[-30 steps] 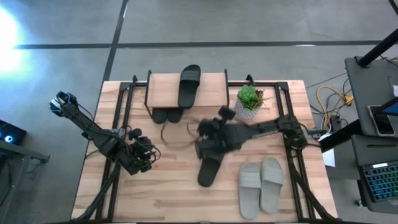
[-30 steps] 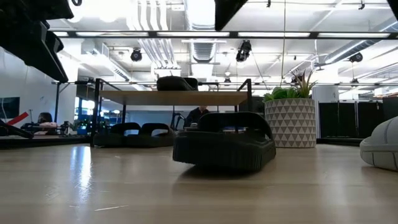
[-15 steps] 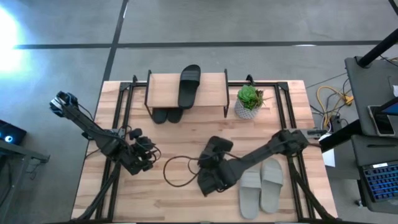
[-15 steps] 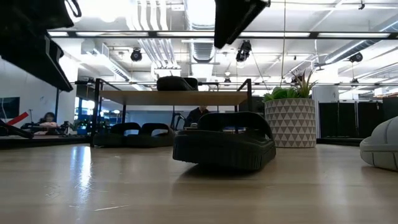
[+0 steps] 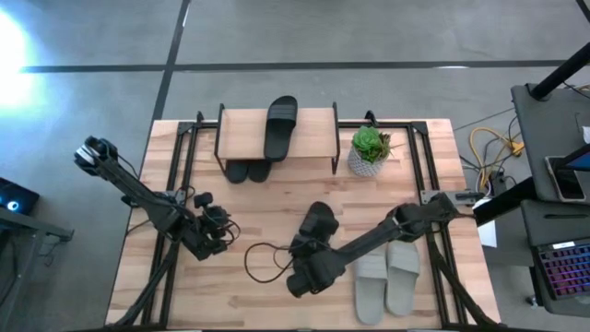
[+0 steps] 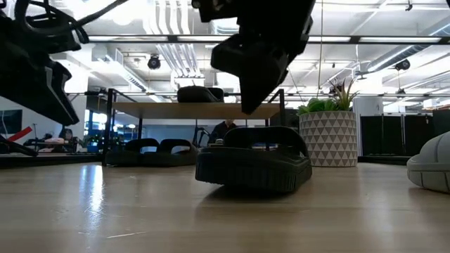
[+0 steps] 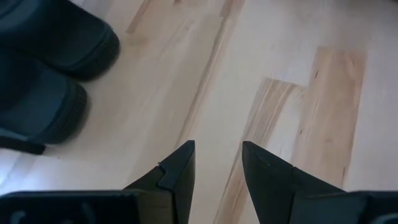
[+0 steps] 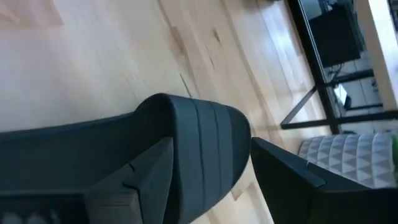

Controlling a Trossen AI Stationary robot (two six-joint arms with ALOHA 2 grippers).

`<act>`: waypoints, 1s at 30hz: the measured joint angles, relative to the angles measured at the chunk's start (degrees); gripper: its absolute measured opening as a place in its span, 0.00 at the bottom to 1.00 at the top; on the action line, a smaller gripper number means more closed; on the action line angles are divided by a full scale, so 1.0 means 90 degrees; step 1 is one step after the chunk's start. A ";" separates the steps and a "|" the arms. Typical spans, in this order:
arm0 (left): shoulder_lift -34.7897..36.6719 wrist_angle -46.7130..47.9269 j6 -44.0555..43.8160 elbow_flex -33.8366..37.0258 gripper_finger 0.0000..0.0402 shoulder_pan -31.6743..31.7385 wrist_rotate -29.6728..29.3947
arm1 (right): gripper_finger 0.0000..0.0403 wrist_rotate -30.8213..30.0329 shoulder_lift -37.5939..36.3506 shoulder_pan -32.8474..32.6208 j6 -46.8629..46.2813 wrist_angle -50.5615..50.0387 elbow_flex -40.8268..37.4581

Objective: Pick and place slides into the shelf
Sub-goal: Put the black slide on the shelf

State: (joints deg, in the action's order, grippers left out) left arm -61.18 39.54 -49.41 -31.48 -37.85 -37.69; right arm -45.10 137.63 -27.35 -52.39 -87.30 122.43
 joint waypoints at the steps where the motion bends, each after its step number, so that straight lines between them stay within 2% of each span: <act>1: -0.0036 -0.0018 0.0054 0.0000 0.29 0.0000 -0.0024 | 0.52 0.0005 0.0013 0.0011 -0.0121 -0.0043 -0.0007; 16: -0.0613 -0.0014 0.0090 0.0000 0.29 -0.0001 -0.0181 | 0.52 0.0354 0.0433 0.0091 -0.0162 0.0026 -0.0286; 23: -0.0660 -0.0016 0.0081 0.0000 0.29 -0.0002 -0.0183 | 0.52 0.0347 0.0436 0.0483 -0.0310 0.0002 -0.0766; 30: -0.0508 -0.0016 0.0075 0.0000 0.29 -0.0001 -0.0183 | 0.51 0.0330 0.0426 0.0881 -0.0345 -0.0091 -0.0895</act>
State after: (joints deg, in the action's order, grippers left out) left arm -65.75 39.40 -48.73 -31.48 -37.85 -39.33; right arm -42.13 141.47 -19.43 -55.49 -88.11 114.37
